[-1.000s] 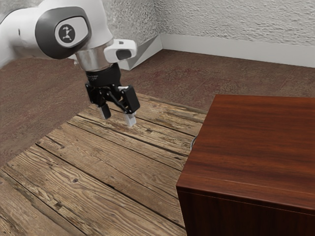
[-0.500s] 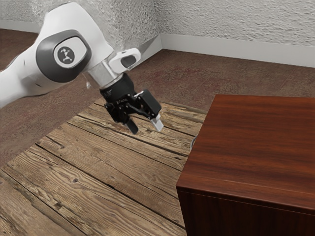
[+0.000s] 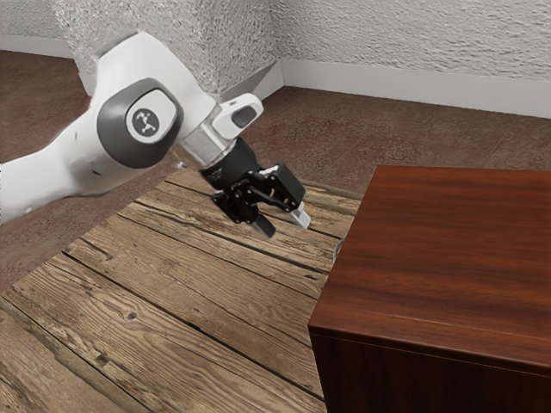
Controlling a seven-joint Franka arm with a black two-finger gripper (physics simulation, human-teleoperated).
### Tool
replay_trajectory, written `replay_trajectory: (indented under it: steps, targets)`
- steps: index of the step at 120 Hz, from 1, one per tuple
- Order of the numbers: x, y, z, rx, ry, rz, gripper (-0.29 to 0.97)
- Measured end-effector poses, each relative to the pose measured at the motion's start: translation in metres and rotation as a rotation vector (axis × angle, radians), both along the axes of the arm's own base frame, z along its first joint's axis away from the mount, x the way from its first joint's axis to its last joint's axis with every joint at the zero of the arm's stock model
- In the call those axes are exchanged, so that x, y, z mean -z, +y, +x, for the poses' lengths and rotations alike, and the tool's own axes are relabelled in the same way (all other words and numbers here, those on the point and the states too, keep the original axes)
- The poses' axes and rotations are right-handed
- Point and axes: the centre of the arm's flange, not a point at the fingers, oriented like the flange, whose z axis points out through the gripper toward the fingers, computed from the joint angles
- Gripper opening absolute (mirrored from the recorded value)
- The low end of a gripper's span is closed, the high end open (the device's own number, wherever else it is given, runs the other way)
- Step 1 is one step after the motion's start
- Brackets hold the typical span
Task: Pull the drawer handle with one arm to open the drawer
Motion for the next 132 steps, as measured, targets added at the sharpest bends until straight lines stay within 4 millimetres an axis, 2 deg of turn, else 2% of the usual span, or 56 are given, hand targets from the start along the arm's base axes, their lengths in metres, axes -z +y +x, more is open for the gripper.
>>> replay_trajectory:
  steps: [67,132]
  targets:
    - [0.019,-0.017,0.015,-0.007,-0.012,-0.020,0.49]
    - [0.027,-0.027,0.016,-0.008,-0.014,-0.032,0.49]
